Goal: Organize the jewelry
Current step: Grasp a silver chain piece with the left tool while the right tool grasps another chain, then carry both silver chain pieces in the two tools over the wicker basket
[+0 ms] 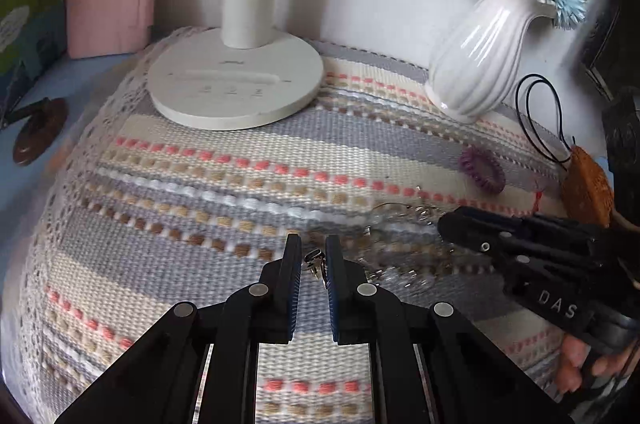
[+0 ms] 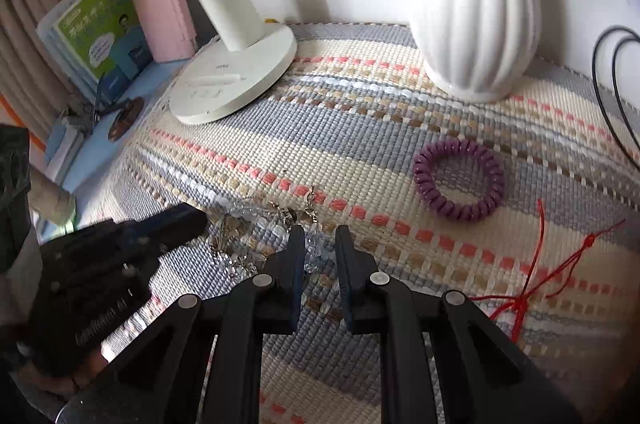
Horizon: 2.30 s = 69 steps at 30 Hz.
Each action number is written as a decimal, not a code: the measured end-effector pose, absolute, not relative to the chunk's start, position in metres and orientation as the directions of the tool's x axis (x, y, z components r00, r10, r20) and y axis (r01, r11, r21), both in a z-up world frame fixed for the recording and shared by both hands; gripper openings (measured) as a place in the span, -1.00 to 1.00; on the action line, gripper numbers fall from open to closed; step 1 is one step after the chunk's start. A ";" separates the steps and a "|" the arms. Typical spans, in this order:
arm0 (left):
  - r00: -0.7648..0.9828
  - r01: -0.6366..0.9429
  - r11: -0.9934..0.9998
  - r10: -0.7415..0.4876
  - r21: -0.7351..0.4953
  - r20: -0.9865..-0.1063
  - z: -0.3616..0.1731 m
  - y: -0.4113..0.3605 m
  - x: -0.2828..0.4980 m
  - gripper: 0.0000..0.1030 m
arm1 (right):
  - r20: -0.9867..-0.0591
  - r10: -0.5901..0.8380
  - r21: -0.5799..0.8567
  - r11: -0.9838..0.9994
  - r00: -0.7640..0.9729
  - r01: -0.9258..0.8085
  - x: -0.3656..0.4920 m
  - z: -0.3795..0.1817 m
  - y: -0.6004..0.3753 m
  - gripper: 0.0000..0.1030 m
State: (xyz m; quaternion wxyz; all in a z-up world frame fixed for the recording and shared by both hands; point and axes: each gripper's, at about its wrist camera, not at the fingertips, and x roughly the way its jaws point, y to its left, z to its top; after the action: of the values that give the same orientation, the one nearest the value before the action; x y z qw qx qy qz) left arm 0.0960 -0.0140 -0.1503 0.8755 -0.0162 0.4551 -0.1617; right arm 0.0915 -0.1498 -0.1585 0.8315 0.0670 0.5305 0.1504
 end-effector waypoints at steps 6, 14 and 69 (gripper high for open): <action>0.497 0.231 0.941 -0.333 -0.247 -0.801 -0.148 0.000 0.095 -0.76 | -0.868 0.276 0.202 0.956 0.414 -0.215 0.090 -0.159 -0.140 -0.63; 0.459 0.266 0.919 -0.386 -0.291 -0.800 -0.146 -0.020 0.099 -0.76 | -0.867 0.102 -0.071 0.944 0.488 -0.322 0.068 -0.159 -0.117 -0.83; 0.553 0.254 0.853 -0.515 -0.456 -0.655 -0.081 -0.023 0.087 -1.00 | -0.747 0.328 0.457 0.885 0.578 0.089 -0.007 -0.121 -0.231 -0.82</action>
State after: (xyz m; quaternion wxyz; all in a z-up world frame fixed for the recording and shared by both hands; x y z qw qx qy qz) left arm 0.0869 -0.0227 -0.0807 0.8673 -0.1560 0.4175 -0.2217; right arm -0.0071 -0.2310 -0.1213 0.8581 0.2296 0.4541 0.0694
